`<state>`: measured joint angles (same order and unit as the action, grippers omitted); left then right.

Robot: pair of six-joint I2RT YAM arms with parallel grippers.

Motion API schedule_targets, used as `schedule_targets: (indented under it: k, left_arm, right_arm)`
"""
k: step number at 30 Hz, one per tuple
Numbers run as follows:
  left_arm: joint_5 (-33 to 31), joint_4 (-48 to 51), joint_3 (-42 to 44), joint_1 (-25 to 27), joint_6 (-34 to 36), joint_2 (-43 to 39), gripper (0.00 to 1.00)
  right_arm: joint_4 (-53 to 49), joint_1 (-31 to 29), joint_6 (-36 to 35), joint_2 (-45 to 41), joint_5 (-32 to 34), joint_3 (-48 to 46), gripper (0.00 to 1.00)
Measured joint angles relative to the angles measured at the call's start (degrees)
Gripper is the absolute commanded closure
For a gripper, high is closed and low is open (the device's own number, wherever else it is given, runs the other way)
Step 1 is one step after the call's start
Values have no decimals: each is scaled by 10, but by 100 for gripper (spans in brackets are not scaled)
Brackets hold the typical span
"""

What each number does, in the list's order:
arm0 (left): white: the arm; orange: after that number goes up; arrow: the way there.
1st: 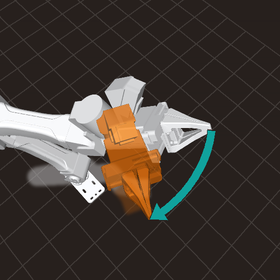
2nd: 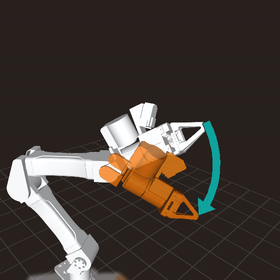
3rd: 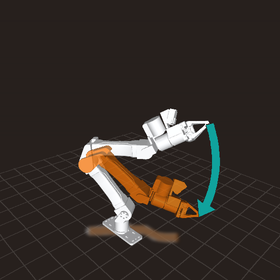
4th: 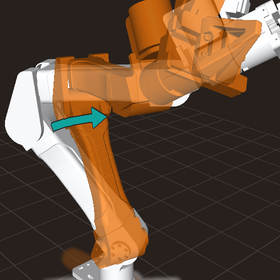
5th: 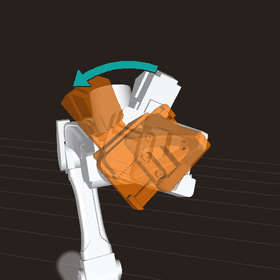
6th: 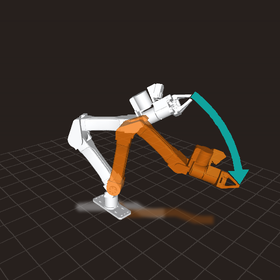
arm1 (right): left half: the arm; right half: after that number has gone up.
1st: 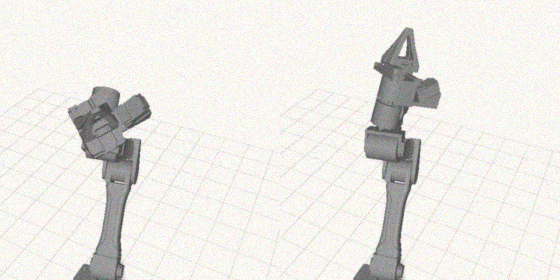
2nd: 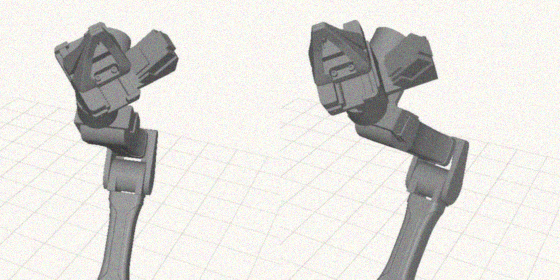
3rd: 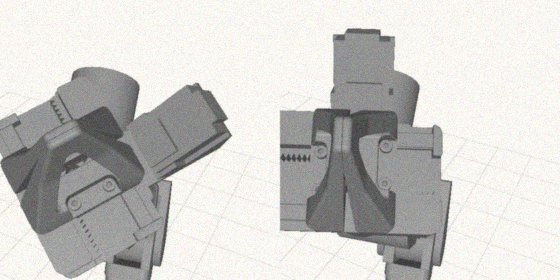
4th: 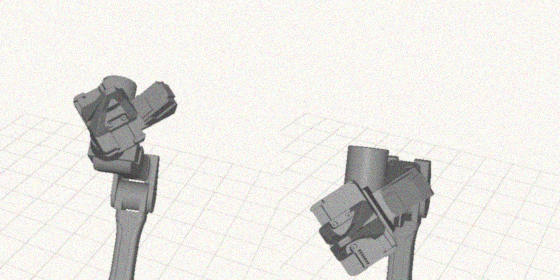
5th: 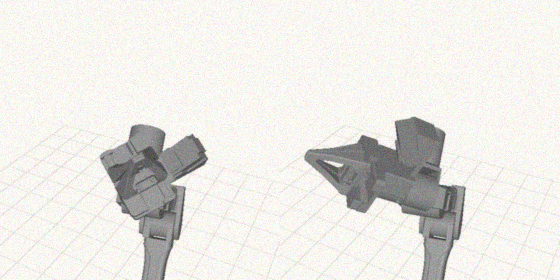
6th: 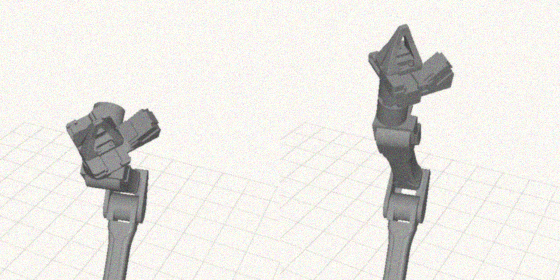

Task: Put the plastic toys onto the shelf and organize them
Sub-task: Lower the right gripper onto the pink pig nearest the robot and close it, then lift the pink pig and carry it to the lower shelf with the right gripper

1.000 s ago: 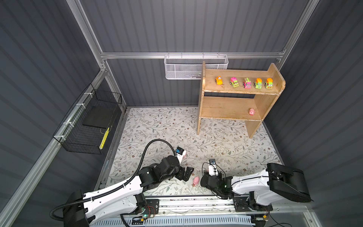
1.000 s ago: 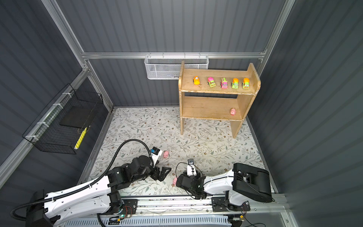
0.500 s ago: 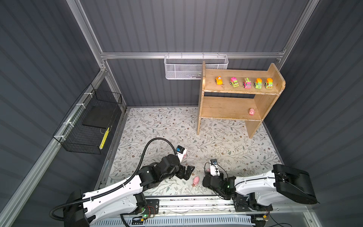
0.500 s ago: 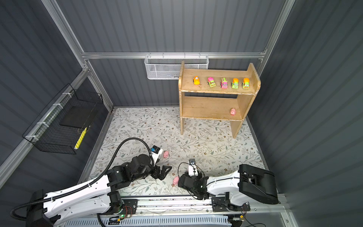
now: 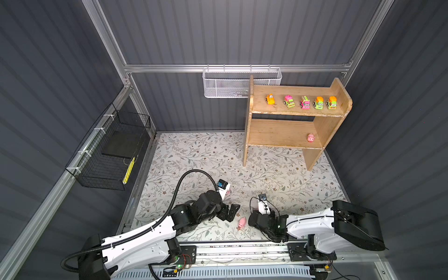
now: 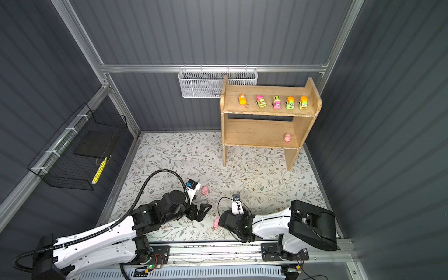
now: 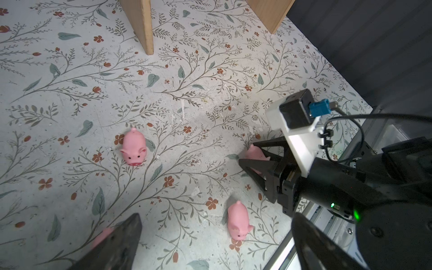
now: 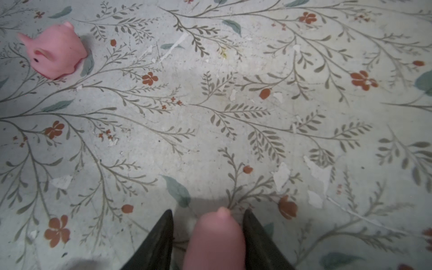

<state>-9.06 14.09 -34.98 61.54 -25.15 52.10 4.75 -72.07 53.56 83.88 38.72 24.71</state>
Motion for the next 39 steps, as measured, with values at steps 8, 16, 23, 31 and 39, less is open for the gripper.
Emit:
schedule_targets:
  k: [8, 16, 23, 31, 39]
  left_arm:
    - [0, 1, 0, 0, 1, -10, 0]
    - [-2, 3, 0, 0, 1, -14, 0]
    - [-2, 5, 0, 0, 1, -19, 0]
    - [-7, 14, 0, 0, 1, -21, 0]
    - [-10, 14, -17, 0, 19, 17, 0]
  right_arm:
    - [0, 0, 5, 28, 4, 24, 55]
    - [-21, 0, 18, 32, 7, 33, 65]
    - [-36, 0, 19, 18, 0, 30, 69]
    - [-71, 9, -6, -42, -2, 28, 70]
    - [-103, 53, -59, -121, -10, 28, 70]
